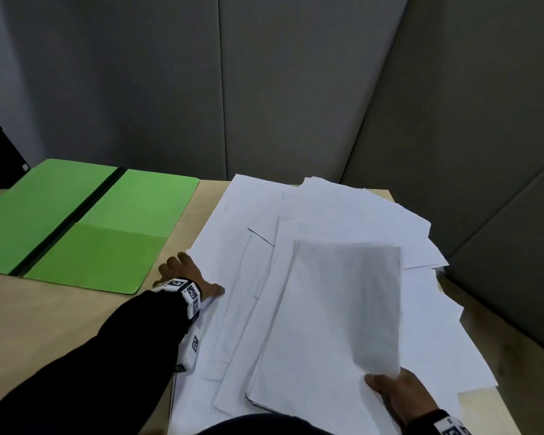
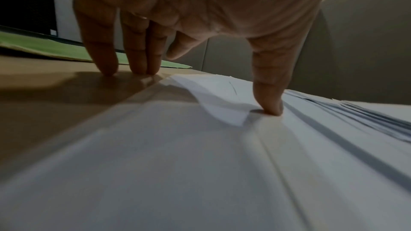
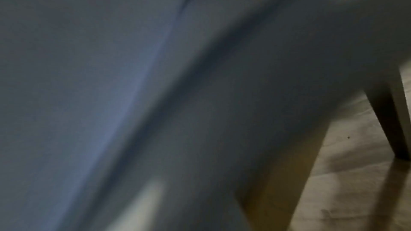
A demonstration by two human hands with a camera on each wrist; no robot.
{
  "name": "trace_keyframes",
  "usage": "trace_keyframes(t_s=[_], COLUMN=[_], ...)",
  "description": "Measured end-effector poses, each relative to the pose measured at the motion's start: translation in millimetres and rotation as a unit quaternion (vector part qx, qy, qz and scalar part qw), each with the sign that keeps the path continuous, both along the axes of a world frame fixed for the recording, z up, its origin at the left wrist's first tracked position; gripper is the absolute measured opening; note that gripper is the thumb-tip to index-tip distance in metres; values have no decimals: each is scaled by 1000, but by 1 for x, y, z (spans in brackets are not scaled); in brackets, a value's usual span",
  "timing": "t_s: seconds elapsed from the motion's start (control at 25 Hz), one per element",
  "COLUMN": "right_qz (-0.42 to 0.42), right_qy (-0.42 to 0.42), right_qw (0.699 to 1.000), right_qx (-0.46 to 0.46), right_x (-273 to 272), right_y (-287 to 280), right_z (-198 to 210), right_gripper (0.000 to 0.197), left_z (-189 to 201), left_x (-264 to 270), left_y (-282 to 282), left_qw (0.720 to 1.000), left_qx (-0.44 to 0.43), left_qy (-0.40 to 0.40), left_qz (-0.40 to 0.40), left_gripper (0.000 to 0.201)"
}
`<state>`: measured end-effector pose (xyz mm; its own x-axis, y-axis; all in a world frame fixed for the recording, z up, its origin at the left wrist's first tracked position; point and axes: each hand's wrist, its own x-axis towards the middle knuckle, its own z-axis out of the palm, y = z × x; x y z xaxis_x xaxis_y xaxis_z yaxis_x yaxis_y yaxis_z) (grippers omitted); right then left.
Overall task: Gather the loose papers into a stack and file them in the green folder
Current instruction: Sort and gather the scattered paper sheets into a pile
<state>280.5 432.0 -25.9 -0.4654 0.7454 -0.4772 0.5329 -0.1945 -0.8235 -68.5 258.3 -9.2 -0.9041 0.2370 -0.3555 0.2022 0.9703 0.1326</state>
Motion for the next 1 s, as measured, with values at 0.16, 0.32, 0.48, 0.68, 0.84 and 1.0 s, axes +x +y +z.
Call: trace_keyframes(t_s=[0.16,0.32,0.48,0.68,0.84,1.0], right_qz=[-8,-3,16,15,12,6], right_qy=[31,41,11,27,51,41], right_qw=[999,999,1000,999,998,999], right_qx=[-13,-29,-12,-10,-31,-23], right_x=[-3,-2,1,0,1,1], right_y=[-2,-4,-1,-2,-3,-1], right_z=[-2,-6,-13,-11,-11,-17], right_gripper=[21,22,27,21,23,23], left_z=[-2,-7,-6,-6,-9,-18], left_x=[-1,3,5,15,30,55], left_y=[14,22,22,21,-6,-39], left_qw=[999,997,995,986,951,921], left_qx=[4,36,55,145,282,356], left_qy=[24,40,29,-21,-60,-124], left_qz=[25,62,72,85,115,94], left_gripper=[128,123,118,109,96,67])
